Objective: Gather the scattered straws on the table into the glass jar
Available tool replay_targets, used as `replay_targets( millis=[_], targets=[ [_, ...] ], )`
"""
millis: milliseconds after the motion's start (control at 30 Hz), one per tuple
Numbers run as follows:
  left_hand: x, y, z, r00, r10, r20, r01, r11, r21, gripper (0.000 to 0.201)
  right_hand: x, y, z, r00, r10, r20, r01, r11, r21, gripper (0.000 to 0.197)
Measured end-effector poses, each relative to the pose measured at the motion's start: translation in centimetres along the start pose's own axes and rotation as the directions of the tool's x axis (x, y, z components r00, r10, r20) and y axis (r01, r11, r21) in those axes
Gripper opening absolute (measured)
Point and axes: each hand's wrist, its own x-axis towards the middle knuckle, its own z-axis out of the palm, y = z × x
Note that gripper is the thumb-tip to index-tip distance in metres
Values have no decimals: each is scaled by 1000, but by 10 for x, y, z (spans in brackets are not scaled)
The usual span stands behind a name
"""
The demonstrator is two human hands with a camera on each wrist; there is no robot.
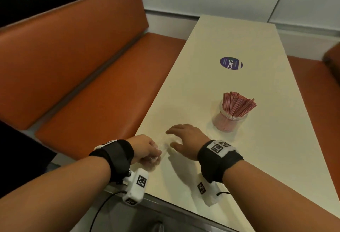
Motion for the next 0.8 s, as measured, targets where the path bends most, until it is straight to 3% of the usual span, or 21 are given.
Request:
replay_targets(
  millis=[67,100,133,167,200,233,300,333,700,800],
  targets=[
    [-1,1,2,999,-27,-37,28,999,27,15,8,-1,8,991,-3,136,23,989,-149,44],
    [-2,1,2,994,-8,-111,28,983,184,21,10,-1,10,986,-2,168,36,980,-196,42],
    [-4,0,1,978,68,-198,20,910,413,28,11,-1,12,982,0,191,44,973,-225,39],
    [-8,-1,-1,945,209,-250,-3,772,636,33,12,0,13,980,-5,199,54,969,-243,37],
    [-12,-2,-1,911,357,-206,-59,607,792,33,12,1,12,978,-4,209,59,964,-259,37],
    [-15,-4,0,889,452,-74,-158,453,877,34,12,3,12,977,-7,215,67,960,-273,37],
    [-18,-14,2,861,463,210,-336,208,919,36,13,6,12,973,6,230,63,956,-287,39],
    [-18,-19,2,853,444,274,-370,144,918,36,13,7,12,973,16,232,52,957,-284,40],
    [-14,-28,4,831,489,266,-326,39,945,33,12,4,14,982,38,188,5,975,-223,41],
    [-19,-21,6,830,505,235,-305,60,950,36,10,4,10,988,51,148,-25,984,-174,44]
  ],
)
